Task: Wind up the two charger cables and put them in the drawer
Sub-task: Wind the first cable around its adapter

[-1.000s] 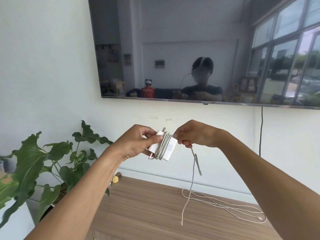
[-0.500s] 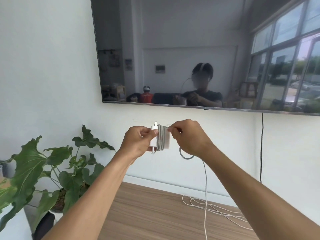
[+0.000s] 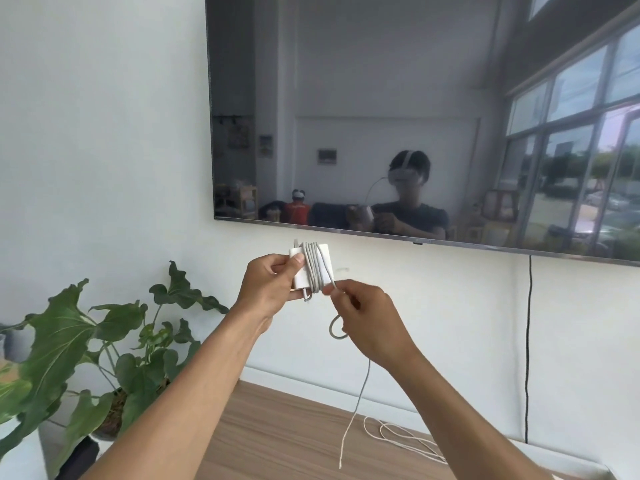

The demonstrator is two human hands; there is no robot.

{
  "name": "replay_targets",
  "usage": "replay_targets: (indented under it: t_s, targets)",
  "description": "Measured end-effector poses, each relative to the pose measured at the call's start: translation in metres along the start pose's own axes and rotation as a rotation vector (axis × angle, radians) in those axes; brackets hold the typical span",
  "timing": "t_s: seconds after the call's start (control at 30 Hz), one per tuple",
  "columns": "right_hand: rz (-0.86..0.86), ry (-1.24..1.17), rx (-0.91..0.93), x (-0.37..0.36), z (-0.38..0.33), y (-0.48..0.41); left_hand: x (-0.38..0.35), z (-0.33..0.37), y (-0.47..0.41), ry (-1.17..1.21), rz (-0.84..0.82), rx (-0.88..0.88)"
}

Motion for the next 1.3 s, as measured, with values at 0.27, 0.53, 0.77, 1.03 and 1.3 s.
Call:
replay_targets:
  t_s: [0.27, 0.53, 0.77, 1.03, 1.3]
  targets:
    - [0.034, -0.013, -0.035, -0.016, 0.023, 0.017, 0.006, 0.017, -0.004, 0.053, 0.004, 0.001]
    - [0.214, 0.155, 0.038, -0.013, 0.022, 0.025, -0.004, 0.021, -0.011, 0.049, 0.011, 0.053]
    - [0.118, -0.13, -0.119, -0.028, 0.045, 0.045, -0.011, 0.034, -0.015, 0.094, -0.007, 0.051]
    - [0.115, 0.072, -0.075, -0.041, 0.084, 0.105, -0.007, 0.027, -0.024, 0.132, 0.042, 0.085]
    - [0.082, -0.152, -0.234, -0.036, 0.125, 0.126, -0.021, 0.013, -0.022, 0.027, -0.034, 0.078]
Point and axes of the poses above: each hand's wrist, its own y-axis away from the middle knuckle, its own x-axis out of the back of the hand, z = x × y, the point moved 7 cm from there along -y, towards the middle knuckle, and after that the axes turned 11 degrees about x, right-handed, at the moved point
